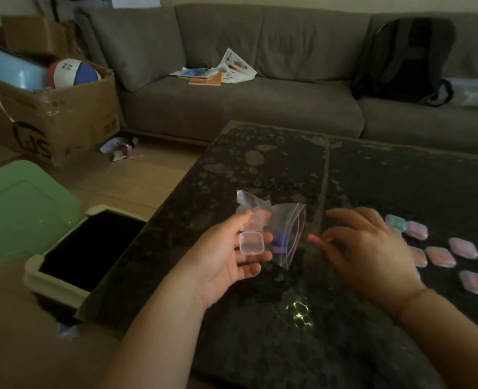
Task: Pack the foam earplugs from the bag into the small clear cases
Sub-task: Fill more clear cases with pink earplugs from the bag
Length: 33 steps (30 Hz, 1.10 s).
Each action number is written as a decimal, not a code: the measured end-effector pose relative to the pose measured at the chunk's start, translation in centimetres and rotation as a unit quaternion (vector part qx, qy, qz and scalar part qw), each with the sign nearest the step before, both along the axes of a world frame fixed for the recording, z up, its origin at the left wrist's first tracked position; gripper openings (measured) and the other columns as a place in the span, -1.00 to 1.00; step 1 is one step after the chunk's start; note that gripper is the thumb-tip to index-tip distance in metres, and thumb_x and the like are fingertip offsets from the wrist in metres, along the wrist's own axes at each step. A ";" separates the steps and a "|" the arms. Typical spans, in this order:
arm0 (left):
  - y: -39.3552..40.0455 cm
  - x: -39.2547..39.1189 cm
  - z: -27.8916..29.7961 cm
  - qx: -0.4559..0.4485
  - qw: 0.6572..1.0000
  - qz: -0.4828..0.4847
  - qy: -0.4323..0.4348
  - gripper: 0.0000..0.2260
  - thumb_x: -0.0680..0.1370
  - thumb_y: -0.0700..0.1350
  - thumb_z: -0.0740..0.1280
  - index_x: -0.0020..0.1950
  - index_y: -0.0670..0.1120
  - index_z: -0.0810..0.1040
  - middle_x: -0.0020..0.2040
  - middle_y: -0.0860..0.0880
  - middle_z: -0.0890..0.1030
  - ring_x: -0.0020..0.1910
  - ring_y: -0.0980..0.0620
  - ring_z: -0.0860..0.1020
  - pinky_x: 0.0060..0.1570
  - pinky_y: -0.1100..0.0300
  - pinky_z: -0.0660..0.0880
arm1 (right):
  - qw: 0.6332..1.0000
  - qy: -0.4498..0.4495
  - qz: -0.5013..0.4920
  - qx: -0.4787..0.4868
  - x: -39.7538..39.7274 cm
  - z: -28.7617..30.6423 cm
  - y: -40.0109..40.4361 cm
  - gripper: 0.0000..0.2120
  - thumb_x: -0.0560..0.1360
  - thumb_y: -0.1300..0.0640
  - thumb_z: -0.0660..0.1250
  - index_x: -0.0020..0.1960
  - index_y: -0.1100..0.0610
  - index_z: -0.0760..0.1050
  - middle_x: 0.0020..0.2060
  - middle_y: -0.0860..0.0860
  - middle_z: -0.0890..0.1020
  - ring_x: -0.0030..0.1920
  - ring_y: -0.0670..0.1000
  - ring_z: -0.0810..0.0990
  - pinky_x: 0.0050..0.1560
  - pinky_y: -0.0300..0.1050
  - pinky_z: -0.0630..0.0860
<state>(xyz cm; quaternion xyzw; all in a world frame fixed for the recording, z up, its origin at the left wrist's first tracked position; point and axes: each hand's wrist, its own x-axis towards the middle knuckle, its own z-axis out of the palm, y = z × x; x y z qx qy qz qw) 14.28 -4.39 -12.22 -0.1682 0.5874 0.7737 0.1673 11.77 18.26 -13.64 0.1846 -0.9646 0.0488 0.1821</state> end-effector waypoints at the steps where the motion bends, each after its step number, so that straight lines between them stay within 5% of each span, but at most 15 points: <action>1: 0.1 0.1 -0.1 -0.016 1.000 -0.022 0.002 -0.66 0.64 0.16 0.24 0.19 -0.01 0.66 -0.02 -0.08 0.75 -0.10 -0.03 0.65 -0.16 0.13 0.53 | 0.999 0.031 0.018 -0.010 0.3 0.8 0.4 -0.60 0.52 -0.24 0.08 -0.03 -0.10 0.64 0.24 -0.03 0.55 0.25 0.09 0.46 0.03 0.11 0.56; 8: 1.7 1.3 0.1 -0.056 0.988 -0.141 0.007 -0.51 0.61 0.32 0.16 0.14 0.02 0.70 -0.13 -0.01 0.72 -0.20 0.02 0.63 -0.29 0.18 0.45 | 0.960 0.111 0.256 0.012 1.8 2.4 -1.6 -0.84 0.50 -0.03 0.31 0.04 -0.12 0.61 0.41 0.08 0.40 0.36 0.22 0.36 0.06 0.14 0.49; 22: 2.7 1.6 0.0 -0.070 0.987 -0.142 0.012 -0.57 0.62 0.28 0.18 0.11 0.04 0.71 -0.14 -0.06 0.69 -0.21 0.00 0.64 -0.36 0.20 0.43 | 0.965 0.085 0.221 0.112 2.0 1.7 -2.5 -0.76 0.41 -0.04 0.38 0.08 -0.13 0.59 0.47 0.06 0.31 0.39 0.24 0.34 0.08 0.12 0.45; 28: 2.1 1.1 0.0 -0.037 0.992 -0.120 0.012 -0.56 0.61 0.27 0.21 0.10 -0.02 0.70 -0.16 -0.02 0.70 -0.19 -0.01 0.63 -0.28 0.16 0.44 | 0.955 0.147 0.238 -0.098 2.0 1.6 -1.7 -0.80 0.56 0.06 0.30 0.06 0.08 0.66 0.30 0.10 0.51 0.22 0.16 0.50 0.10 -0.01 0.47; 31: 1.5 0.7 0.1 -0.010 0.998 -0.067 0.002 -0.61 0.63 0.22 0.21 0.15 -0.02 0.68 -0.06 -0.06 0.75 -0.19 0.01 0.66 -0.24 0.15 0.50 | 0.955 0.142 0.124 -0.228 1.3 0.7 -1.0 -0.81 0.53 0.09 0.29 0.00 0.12 0.65 0.22 0.08 0.54 0.16 0.07 0.49 0.18 -0.20 0.37; 33: 1.0 0.4 0.3 0.026 1.000 -0.002 -0.009 -0.60 0.65 0.20 0.20 0.18 -0.04 0.68 -0.03 -0.09 0.75 -0.19 0.02 0.66 -0.22 0.15 0.51 | 0.964 0.066 0.039 -0.255 0.5 -0.4 -1.0 -0.84 0.51 0.07 0.30 0.01 0.02 0.63 0.27 0.03 0.49 0.24 0.04 0.43 0.22 -0.10 0.40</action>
